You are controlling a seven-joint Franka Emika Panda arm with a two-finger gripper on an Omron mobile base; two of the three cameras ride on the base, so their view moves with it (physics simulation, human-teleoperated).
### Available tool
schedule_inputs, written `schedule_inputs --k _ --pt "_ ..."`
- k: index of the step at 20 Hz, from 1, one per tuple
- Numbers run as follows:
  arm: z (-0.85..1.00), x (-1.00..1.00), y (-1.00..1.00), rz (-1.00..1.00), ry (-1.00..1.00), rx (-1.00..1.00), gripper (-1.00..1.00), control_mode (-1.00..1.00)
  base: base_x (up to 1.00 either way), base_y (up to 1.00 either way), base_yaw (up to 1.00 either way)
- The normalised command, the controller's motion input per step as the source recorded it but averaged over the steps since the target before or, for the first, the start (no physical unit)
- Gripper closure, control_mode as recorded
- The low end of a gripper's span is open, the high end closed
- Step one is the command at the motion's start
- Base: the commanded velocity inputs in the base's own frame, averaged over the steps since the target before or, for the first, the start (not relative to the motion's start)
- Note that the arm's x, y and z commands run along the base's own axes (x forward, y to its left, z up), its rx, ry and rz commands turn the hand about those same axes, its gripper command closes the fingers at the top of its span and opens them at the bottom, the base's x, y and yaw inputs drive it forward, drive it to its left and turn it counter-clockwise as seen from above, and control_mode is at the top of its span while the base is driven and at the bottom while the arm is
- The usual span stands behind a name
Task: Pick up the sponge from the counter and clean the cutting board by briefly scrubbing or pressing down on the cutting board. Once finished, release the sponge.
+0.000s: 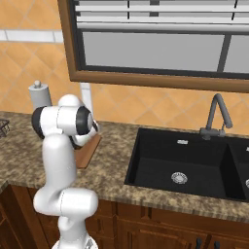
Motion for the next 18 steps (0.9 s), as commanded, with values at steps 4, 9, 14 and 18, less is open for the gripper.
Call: schedule_inputs --k 4,9,14,18 --pt "0.01 -0.30 0.06 0.03 -0.11 0.00 1.00 -1.00 0.00 0.00 0.00" --pt "0.50 0.00 0.08 0.00 -0.01 0.00 1.00 -1.00 0.00 0.00 0.00" --pt "0.08 -0.05 0.04 0.00 -0.01 0.00 1.00 -1.00 0.00 0.00 0.00" --pt "-0.17 0.00 0.00 0.00 -0.06 0.00 1.00 -1.00 0.00 0.00 0.00"
